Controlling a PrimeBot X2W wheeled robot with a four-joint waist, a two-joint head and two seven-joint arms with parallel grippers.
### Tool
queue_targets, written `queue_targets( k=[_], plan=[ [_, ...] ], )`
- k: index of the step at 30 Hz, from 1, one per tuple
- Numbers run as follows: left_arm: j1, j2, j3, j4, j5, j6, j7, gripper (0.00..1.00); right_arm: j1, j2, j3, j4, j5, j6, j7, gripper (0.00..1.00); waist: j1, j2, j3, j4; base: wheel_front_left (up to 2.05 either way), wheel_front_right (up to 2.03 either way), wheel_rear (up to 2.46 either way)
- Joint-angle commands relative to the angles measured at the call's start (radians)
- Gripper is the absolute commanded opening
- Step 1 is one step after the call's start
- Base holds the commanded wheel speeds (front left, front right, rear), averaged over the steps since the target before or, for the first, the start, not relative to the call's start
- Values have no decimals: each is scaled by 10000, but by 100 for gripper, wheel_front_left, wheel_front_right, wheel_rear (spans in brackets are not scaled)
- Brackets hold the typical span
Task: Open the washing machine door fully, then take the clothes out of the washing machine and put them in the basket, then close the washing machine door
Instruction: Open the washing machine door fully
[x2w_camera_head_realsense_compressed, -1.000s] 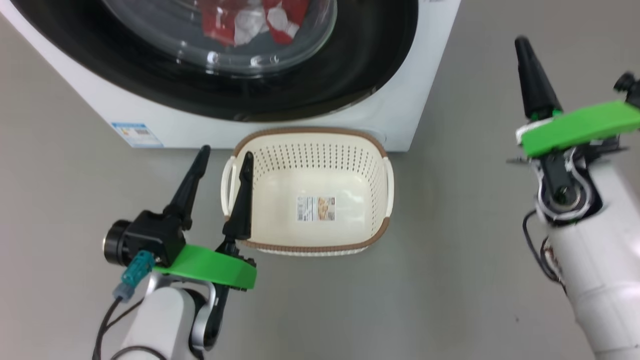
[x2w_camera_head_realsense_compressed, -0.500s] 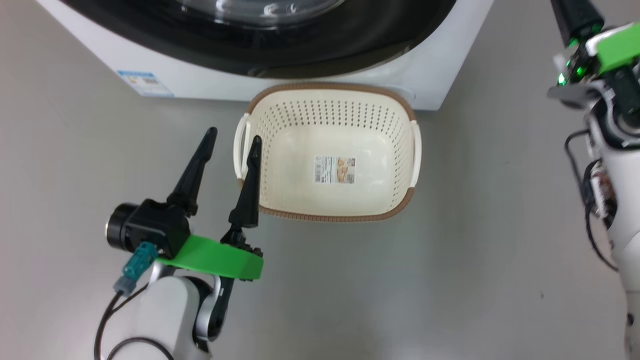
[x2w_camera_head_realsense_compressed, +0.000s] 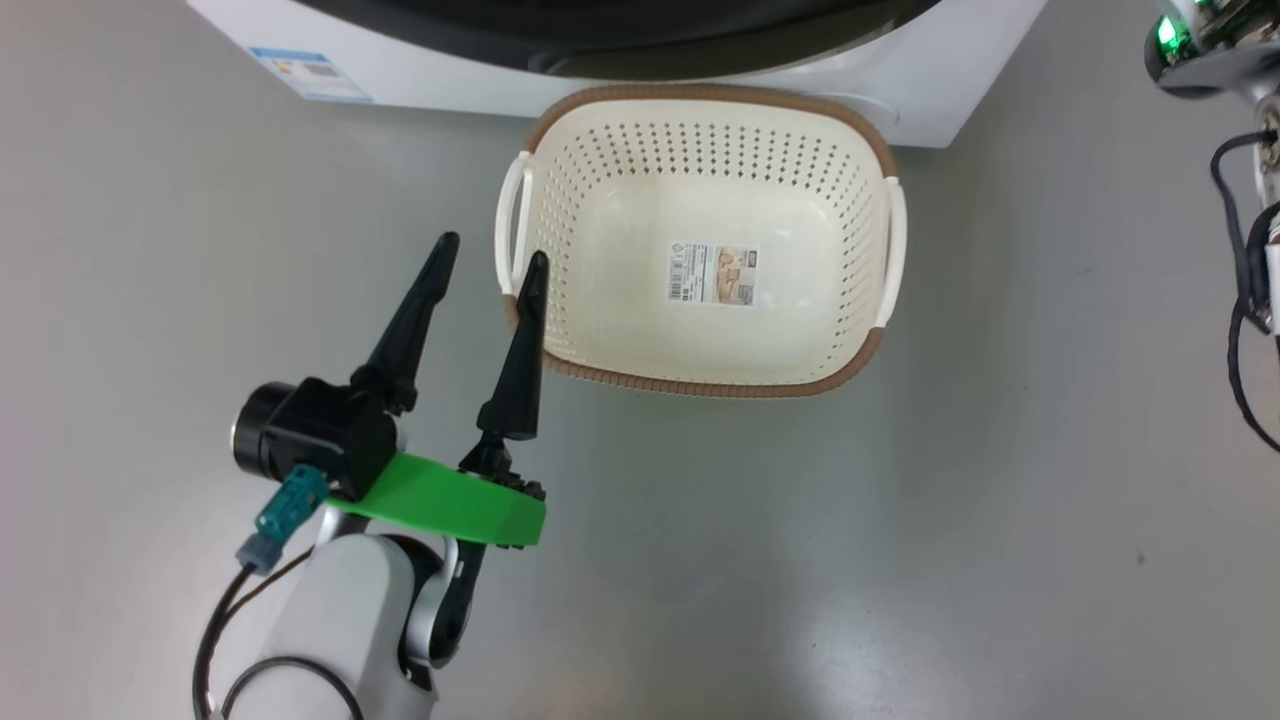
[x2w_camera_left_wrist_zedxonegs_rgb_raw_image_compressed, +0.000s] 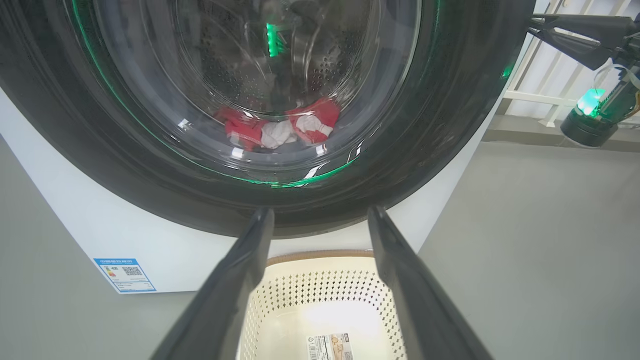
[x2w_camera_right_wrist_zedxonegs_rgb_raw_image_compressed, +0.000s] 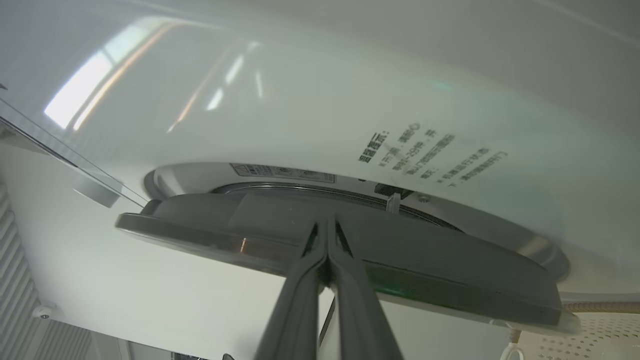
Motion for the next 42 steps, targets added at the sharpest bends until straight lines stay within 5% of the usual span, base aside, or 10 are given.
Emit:
queue_targets(
  k=[1, 26, 42],
  plan=[
    [-126, 208, 253, -242, 27, -21, -120, 100, -219, 100, 4, -258, 114, 67, 119, 0, 0, 0, 120, 116, 0, 0, 0],
    [-316, 208, 350, 51, 107, -289, -120, 100, -1767, -68, 409, 767, -123, 67, 1725, 0, 0, 0, 731, 367, 0, 0, 0],
    [-161, 208, 565, 177, 136, -221, -120, 100, -1184, 66, 977, 295, -258, 67, 2693, 0, 0, 0, 323, 141, 0, 0, 0]
  ],
)
